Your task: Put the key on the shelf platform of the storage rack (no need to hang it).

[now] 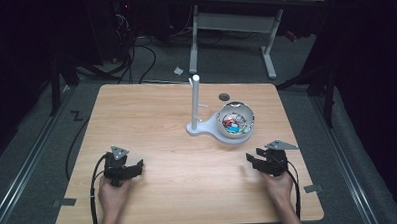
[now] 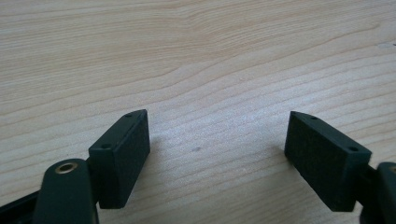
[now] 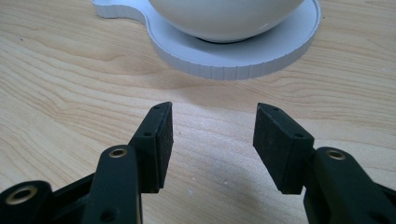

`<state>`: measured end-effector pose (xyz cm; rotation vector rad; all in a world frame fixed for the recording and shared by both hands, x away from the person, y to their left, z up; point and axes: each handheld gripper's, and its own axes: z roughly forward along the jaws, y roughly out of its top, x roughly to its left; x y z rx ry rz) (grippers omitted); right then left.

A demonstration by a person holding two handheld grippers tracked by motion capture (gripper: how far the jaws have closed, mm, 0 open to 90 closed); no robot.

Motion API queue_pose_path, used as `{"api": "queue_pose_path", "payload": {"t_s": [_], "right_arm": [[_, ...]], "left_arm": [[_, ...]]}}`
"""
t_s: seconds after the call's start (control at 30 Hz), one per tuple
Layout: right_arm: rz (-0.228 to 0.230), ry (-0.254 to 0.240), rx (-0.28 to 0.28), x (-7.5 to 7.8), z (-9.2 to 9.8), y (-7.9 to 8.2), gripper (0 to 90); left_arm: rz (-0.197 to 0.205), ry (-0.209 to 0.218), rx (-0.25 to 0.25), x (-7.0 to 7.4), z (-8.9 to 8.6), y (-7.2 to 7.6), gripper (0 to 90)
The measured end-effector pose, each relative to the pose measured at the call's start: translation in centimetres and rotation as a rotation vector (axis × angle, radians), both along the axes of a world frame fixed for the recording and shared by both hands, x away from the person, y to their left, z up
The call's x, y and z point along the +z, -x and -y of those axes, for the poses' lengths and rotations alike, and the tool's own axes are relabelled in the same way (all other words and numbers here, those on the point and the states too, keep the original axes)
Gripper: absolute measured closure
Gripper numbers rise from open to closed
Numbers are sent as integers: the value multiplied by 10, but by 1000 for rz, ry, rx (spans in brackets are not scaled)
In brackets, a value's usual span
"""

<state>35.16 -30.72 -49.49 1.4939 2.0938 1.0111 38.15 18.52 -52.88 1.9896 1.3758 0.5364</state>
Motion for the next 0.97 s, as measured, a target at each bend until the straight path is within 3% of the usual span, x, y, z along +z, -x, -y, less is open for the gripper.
{"api": "queue_pose_path", "payload": {"t_s": [0.2, 0.37, 0.63, 0.97], "right_arm": [[6, 73, 2, -8, -5, -2, 459], [8, 79, -11, -12, -6, -3, 456], [-9, 130, -23, -22, -7, -6, 430], [-15, 122, -27, -24, -6, -7, 411]], "left_arm": [[0, 0, 0, 0, 0, 0, 226], [0, 0, 0, 0, 0, 0, 226], [0, 0, 0, 0, 0, 0, 226], [-1, 2, 0, 0, 0, 0, 227]]}}
